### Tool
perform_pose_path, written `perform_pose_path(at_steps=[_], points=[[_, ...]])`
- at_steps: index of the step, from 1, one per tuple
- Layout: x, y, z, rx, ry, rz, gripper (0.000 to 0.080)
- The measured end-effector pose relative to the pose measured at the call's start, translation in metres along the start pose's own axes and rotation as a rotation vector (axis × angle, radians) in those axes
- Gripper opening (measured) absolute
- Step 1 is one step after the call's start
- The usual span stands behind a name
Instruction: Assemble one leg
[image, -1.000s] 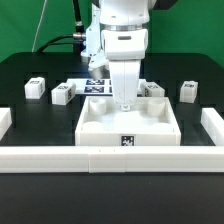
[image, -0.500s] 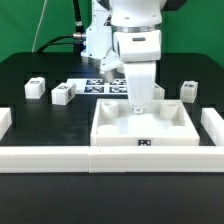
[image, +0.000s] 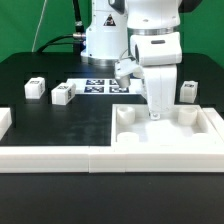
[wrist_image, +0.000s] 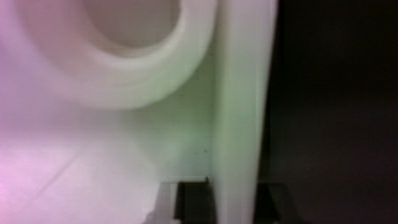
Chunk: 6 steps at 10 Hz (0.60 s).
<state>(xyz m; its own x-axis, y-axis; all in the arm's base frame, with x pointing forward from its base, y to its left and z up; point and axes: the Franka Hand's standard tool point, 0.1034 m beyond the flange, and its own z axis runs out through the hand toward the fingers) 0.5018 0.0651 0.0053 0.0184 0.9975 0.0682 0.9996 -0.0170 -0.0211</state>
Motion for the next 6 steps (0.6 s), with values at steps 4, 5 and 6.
perform_pose_path(at_steps=[4,5,6], points=[[-0.0001,-0.0001,0.0002,0.009,-0.002,0.001,0.0057],[-0.0002,-0.0001,0.0003,0.009,-0.002,0.001,0.0057],[-0.0006,-0.0001,0.0004,0.010,-0.002,0.002,0.0136]])
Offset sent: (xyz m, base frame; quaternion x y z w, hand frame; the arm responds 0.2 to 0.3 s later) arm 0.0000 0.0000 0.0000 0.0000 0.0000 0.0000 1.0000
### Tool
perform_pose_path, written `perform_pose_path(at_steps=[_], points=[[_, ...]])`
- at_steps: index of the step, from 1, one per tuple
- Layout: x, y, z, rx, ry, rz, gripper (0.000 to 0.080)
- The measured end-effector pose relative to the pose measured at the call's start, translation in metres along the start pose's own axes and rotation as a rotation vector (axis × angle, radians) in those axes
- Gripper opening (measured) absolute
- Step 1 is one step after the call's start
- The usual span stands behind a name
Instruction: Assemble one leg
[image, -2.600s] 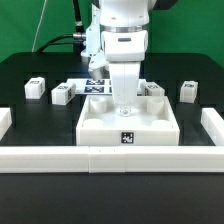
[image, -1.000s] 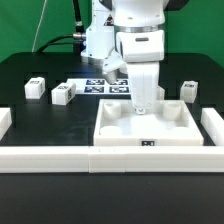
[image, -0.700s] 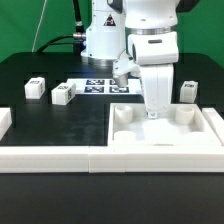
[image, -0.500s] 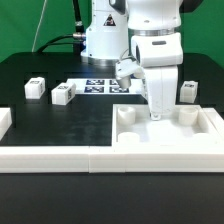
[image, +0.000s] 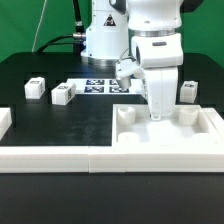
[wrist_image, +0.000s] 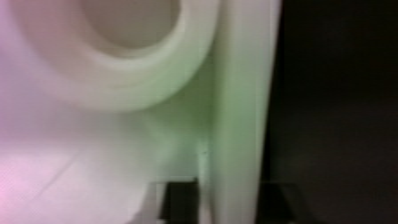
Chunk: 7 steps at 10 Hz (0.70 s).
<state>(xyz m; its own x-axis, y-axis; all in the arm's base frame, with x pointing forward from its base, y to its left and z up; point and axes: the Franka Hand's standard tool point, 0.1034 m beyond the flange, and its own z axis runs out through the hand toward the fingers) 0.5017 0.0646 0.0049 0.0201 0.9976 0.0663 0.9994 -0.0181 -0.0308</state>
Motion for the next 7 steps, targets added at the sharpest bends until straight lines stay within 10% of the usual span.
perform_pose_path(at_steps=[2,4,7], points=[[-0.0005,0.0001,0.0000,0.000,0.000,0.001,0.0273],[-0.0007,0.0006,-0.0003,-0.002,0.000,0.001,0.0578],[-0.0008,0.0009,-0.0004,-0.003,0.000,0.002,0.0646]])
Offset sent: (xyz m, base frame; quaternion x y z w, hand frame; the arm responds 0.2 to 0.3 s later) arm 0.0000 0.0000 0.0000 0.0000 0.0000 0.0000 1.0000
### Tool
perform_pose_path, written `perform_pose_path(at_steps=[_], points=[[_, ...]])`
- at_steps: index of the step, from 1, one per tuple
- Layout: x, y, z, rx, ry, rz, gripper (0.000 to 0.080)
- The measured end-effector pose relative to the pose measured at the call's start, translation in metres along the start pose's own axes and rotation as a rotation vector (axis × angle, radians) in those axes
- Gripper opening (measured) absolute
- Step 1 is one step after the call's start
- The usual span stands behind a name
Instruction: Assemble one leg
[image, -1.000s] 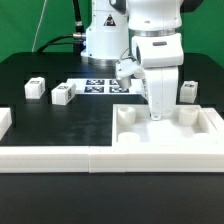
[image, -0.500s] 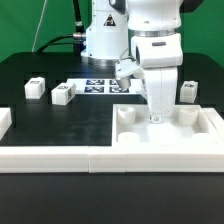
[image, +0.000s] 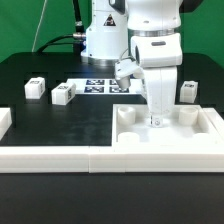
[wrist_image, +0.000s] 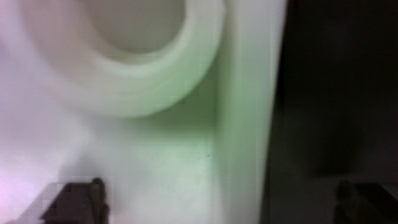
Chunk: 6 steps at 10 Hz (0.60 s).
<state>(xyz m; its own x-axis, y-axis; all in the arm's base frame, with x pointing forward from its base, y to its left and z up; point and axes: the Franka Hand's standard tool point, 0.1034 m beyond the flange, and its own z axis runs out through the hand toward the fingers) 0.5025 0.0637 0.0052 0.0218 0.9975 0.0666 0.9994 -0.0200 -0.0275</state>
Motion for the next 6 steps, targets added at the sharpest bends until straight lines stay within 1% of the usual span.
perform_pose_path(at_steps=[3,6], points=[[0.000,0.000,-0.001,-0.001,0.000,0.006,0.0649],[0.003,-0.021,-0.028,-0.015,-0.015,0.056,0.0649]])
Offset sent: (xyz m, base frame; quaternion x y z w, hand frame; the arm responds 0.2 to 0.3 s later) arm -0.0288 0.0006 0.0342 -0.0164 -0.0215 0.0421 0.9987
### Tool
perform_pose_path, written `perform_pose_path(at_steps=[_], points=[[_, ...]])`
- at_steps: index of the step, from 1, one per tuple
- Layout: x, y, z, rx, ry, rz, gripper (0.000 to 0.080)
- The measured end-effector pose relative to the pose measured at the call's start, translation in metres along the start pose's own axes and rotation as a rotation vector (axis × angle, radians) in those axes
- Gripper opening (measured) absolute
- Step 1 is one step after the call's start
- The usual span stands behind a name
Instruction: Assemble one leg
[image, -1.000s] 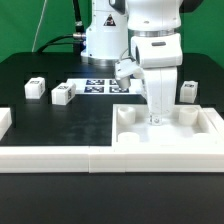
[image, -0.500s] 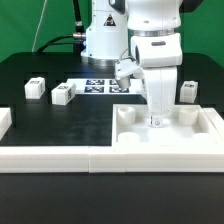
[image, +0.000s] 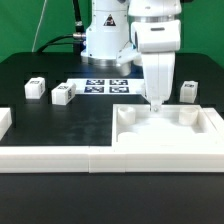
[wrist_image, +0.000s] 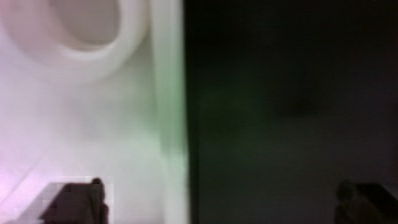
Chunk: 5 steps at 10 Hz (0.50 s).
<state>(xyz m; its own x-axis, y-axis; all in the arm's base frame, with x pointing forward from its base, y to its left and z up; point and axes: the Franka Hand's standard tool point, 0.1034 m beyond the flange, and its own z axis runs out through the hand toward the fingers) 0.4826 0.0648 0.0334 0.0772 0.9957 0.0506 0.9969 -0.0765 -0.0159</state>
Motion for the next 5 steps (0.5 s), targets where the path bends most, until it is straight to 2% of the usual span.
perform_pose_path(at_steps=[2,5], points=[[-0.0022,-0.0092,-0.0160,-0.014,-0.009,0.029,0.0649],[-0.0023,-0.0099,-0.0104,-0.005,-0.006,0.138,0.0649]])
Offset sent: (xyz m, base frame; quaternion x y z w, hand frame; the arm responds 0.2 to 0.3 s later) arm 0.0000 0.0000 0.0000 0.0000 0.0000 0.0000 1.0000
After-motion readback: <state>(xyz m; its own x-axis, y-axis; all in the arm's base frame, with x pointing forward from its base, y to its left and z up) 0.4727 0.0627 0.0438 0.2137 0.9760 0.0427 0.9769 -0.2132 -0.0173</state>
